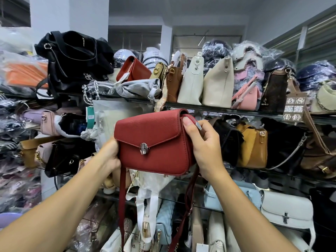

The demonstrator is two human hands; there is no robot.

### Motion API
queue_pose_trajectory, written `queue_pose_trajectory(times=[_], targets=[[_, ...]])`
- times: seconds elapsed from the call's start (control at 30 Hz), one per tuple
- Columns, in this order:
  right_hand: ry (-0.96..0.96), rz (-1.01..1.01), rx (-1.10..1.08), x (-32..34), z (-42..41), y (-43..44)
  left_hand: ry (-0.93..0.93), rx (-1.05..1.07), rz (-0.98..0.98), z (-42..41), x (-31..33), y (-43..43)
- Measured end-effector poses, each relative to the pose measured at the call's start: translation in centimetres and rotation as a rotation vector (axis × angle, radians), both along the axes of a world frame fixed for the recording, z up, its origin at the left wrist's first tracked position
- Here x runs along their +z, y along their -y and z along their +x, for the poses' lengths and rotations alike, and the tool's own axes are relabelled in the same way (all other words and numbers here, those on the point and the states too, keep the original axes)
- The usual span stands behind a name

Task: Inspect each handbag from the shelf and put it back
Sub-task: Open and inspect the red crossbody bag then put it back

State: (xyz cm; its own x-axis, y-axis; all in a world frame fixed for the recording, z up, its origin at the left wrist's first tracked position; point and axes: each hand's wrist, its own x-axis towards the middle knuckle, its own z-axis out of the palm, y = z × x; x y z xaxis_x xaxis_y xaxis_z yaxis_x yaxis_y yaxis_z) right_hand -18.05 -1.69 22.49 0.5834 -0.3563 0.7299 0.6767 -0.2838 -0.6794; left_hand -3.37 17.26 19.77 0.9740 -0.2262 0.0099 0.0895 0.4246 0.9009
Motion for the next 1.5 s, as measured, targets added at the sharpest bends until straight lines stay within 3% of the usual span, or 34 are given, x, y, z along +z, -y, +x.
queue_pose_trajectory(times=[0.3,0.63,0.93,1.17,1.5], targets=[[-0.001,-0.012,-0.286,1.5,0.7,0.0,-0.063,-0.07,0.054,0.5,-0.8,0.7],[-0.096,0.104,-0.306,1.7,1.1,1.1,-0.088,-0.09,0.037,0.2,-0.6,0.8],[-0.203,0.452,0.003,1.2,2.4,4.0,-0.04,-0.162,0.036,-0.9,1.1,-0.3],[-0.272,0.691,0.06,0.1,2.9,6.2,0.071,-0.203,0.158,-2.2,2.7,-0.6],[-0.411,0.875,0.246,-2.6,4.2,8.4,0.157,-0.249,0.047,-3.7,4.3,0.1]])
